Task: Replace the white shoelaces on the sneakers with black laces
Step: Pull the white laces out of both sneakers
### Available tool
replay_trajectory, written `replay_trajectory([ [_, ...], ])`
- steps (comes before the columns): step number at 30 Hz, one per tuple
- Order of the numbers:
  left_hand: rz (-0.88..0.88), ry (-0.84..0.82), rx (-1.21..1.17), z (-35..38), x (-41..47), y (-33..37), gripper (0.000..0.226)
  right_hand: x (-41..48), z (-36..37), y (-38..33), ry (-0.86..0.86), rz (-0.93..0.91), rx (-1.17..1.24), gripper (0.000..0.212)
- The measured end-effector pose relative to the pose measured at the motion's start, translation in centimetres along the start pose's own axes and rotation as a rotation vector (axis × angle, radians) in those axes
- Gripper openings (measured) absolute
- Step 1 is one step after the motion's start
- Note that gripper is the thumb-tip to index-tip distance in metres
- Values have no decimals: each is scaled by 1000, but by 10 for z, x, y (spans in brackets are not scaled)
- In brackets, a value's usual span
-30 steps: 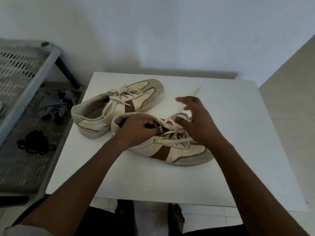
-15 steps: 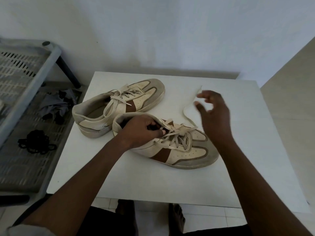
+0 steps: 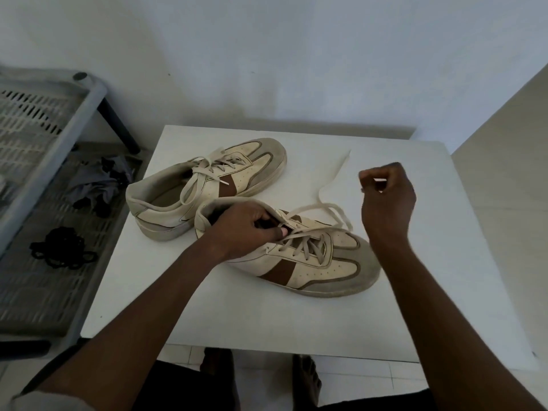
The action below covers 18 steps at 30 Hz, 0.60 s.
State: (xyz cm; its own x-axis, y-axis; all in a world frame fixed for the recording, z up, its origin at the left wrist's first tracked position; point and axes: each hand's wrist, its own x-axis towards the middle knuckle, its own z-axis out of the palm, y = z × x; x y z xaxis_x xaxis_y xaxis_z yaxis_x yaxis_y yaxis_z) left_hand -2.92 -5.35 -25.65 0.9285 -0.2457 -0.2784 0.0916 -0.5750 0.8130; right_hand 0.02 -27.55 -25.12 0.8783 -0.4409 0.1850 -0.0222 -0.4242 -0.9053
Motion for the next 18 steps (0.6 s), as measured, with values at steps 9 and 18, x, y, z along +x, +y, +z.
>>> replay_trajectory([
  [9,19,-35,-16,-2,-1,0,14,-30,22,-9,-754,-300,-167,4],
  [18,-193,-149,-212,-6,-2,3,19,-22,26,-6,-202,49,-166,28],
])
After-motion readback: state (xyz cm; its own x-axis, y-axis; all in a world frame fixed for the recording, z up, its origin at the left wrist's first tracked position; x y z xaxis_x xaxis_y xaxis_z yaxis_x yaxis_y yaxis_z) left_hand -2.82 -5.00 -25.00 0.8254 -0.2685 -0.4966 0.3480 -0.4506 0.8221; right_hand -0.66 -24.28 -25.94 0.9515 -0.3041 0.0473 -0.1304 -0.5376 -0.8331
